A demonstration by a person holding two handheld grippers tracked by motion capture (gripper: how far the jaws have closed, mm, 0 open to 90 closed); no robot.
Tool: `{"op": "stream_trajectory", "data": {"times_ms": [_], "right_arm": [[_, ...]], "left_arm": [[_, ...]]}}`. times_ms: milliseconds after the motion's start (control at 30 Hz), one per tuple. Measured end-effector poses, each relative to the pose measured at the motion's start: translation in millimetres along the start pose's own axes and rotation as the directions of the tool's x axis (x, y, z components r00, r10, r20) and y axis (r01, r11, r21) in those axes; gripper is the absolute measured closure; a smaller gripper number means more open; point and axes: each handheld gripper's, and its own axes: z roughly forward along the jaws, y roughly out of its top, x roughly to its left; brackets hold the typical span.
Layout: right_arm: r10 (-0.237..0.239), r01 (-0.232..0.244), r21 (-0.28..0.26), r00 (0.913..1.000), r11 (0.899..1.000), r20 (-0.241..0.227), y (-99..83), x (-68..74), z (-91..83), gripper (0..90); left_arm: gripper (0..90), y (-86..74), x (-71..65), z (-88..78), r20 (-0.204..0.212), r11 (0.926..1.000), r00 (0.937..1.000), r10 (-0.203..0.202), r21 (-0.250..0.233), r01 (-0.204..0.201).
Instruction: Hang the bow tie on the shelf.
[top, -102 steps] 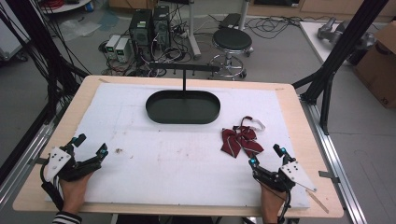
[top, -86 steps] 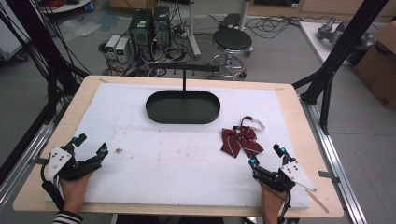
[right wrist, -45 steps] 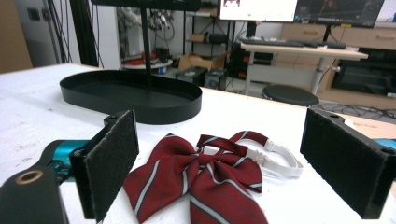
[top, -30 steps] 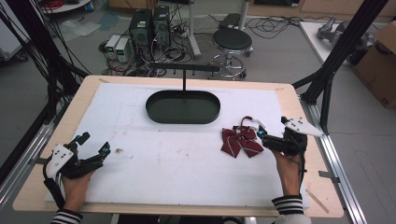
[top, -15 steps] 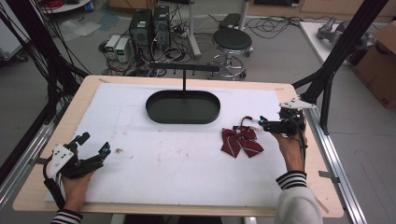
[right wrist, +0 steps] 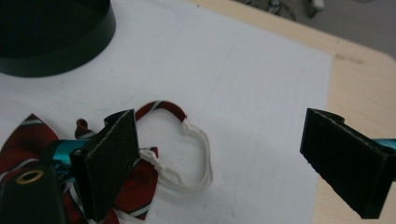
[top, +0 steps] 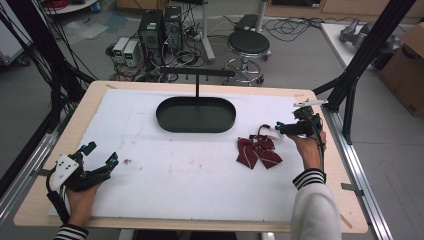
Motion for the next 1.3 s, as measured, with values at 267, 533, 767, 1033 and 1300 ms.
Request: {"op": "stream_trajectory", "data": {"times_ms": [267,533,767,1033,1300], "right_arm": [[-0.001,0.006,0.108,0.9990,0.994,-0.045,8.0,-6.0,17.6,13.6],[0.056,-0.044,0.168,0.9961,0.985,-0.068,3.4,-12.2,35.3,19.1],[0.054,-0.037,0.248,0.9965,0.968,-0.064,0.6,-9.9,47.8,26.7],[0.031,-0.018,0.275,0.9985,0.961,-0.045,1.5,-6.9,54.4,37.7],[0.030,-0.014,0.308,0.9984,0.951,-0.047,-0.1,-8.0,59.8,50.5]], "left_arm": [[14.9,0.0,-0.1,0.0,0.000,1.0000,1.0000,0.001,0.001,-0.001],[15.0,-0.2,-0.6,0.0,-0.002,1.0000,1.0000,0.005,-0.003,-0.005],[14.9,-0.2,-0.6,-0.4,-0.003,0.9999,0.9999,0.010,-0.003,-0.010],[15.0,-0.2,-0.6,-0.3,-0.003,0.9999,0.9999,0.010,-0.002,-0.010],[15.0,-0.2,-0.6,-0.4,-0.004,1.0000,1.0000,0.009,-0.004,-0.009]]}}
